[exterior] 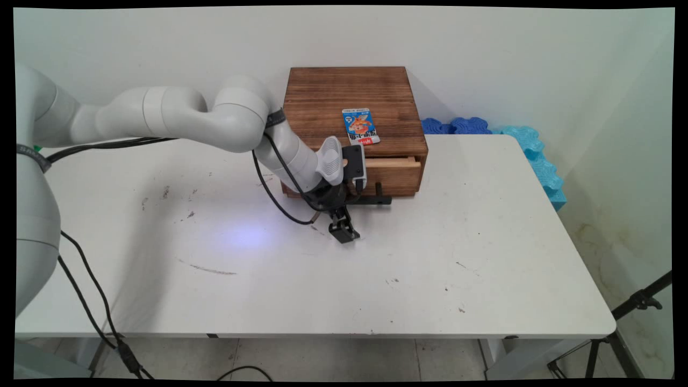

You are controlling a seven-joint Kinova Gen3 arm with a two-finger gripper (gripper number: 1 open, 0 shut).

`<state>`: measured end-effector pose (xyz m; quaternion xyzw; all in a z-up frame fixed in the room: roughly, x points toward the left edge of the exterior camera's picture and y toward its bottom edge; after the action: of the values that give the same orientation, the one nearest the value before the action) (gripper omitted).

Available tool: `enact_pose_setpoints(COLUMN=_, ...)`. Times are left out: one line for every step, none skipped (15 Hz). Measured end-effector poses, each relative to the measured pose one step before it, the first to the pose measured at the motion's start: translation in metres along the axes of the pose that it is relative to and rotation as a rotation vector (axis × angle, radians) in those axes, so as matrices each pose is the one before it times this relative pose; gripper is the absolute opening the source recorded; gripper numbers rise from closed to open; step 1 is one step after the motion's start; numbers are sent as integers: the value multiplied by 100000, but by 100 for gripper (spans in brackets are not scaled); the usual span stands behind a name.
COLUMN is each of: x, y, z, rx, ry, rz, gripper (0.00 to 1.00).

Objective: Open the drawer

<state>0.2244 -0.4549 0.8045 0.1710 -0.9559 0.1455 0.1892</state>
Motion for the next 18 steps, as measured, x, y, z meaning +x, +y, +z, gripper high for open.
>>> enact_pose_setpoints(x=48, y=390, z=-81, rx=-454, ry=9, rz=-503, gripper=100)
enact_pose_setpoints(x=35, y=488, z=-115, rx=-564, ry=-20, rz=-638, gripper=100)
enact_pose_setpoints(x=25, y=491, z=-126, rx=-580, ry=1, rz=-602, gripper=100)
enact_pose_setpoints(x=3, y=461, z=-115, rx=-550, ry=-26, rz=-483, gripper=100)
enact_pose_setpoints(x=-4, y=567, z=-142, rx=-698, ry=-35, rz=-572, gripper=100)
enact_pose_setpoints(x=-13, y=625, z=-161, rx=-794, ry=-24, rz=-584, gripper=100)
enact_pose_setpoints(x=-11, y=469, z=-120, rx=-603, ry=4, rz=-379, gripper=100)
enact_pose_setpoints(x=-12, y=333, z=-86, rx=-411, ry=-11, rz=-264, gripper=100)
enact_pose_setpoints(x=-24, y=530, z=-140, rx=-674, ry=5, rz=-346, gripper=100)
enact_pose_setpoints(x=-30, y=620, z=-160, rx=-775, ry=1, rz=-447, gripper=100)
enact_pose_setpoints(x=-40, y=644, z=-164, rx=-820, ry=15, rz=-413, gripper=100)
enact_pose_setpoints(x=-32, y=548, z=-135, rx=-705, ry=21, rz=-287, gripper=100)
enact_pose_setpoints(x=-44, y=669, z=-154, rx=-854, ry=5, rz=-282, gripper=100)
enact_pose_setpoints(x=-34, y=659, z=-153, rx=-856, ry=44, rz=-260, gripper=100)
enact_pose_setpoints(x=-16, y=675, z=-146, rx=-868, ry=69, rz=-183, gripper=100)
enact_pose_setpoints(x=-10, y=596, z=-127, rx=-765, ry=85, rz=-158, gripper=100)
enact_pose_setpoints(x=1, y=669, z=-142, rx=-853, ry=139, rz=-130, gripper=100)
enact_pose_setpoints(x=8, y=578, z=-112, rx=-727, ry=111, rz=-87, gripper=100)
